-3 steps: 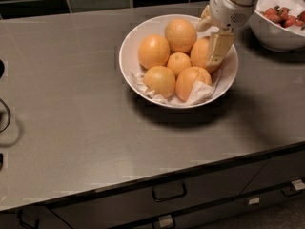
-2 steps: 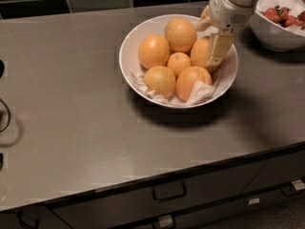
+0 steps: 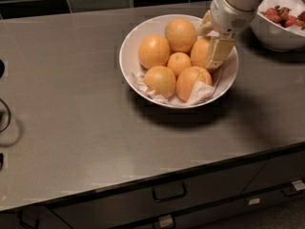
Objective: Pick orange from white bowl
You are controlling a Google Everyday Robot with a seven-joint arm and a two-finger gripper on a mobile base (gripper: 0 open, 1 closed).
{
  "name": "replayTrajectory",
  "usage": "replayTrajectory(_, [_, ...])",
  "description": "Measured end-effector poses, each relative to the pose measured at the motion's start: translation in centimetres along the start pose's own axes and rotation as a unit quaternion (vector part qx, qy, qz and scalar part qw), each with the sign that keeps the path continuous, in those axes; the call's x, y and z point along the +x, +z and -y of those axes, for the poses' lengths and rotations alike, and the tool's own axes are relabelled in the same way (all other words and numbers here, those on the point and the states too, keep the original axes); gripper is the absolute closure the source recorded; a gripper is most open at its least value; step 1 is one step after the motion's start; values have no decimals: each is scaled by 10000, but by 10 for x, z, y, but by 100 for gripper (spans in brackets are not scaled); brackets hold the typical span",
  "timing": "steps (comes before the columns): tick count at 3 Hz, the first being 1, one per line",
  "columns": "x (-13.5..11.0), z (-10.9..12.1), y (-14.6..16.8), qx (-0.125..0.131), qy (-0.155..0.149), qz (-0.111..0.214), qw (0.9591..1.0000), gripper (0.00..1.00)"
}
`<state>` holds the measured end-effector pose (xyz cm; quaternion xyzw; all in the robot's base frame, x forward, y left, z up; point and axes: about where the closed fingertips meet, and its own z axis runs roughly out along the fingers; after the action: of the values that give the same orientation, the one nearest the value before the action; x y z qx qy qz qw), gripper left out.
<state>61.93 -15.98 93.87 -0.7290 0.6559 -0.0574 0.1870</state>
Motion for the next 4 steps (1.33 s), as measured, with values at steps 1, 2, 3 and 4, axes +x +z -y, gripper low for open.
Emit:
replayTrajectory(1, [2,-3,-1,-39,26,-15,10000,31])
replayTrajectory(2, [5,-7,-1,-142,26,-29,9999,32])
replayTrajectory(3, [24,-9,30,-196,-12,-3,9998,32])
replayTrajectory(4, [24,-9,31,-195,-14,-2,9998,32])
